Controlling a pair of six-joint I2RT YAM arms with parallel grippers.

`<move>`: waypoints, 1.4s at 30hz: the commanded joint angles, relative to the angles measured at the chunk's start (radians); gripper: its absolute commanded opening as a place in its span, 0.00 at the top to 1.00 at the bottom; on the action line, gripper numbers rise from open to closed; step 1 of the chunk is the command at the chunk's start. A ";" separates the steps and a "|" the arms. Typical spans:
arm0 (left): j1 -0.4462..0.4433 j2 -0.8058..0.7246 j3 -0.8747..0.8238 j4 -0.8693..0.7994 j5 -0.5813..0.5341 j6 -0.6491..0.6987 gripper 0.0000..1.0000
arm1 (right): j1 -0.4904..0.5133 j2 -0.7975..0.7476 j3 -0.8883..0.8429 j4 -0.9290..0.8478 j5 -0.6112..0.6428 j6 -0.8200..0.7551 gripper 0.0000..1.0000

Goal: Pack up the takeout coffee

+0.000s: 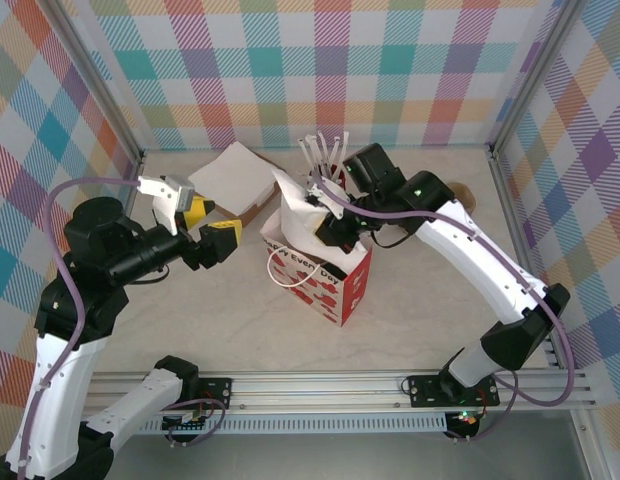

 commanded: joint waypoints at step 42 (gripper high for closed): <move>-0.011 0.004 -0.035 0.004 -0.007 -0.009 0.21 | 0.036 0.135 0.088 -0.092 0.125 0.022 0.84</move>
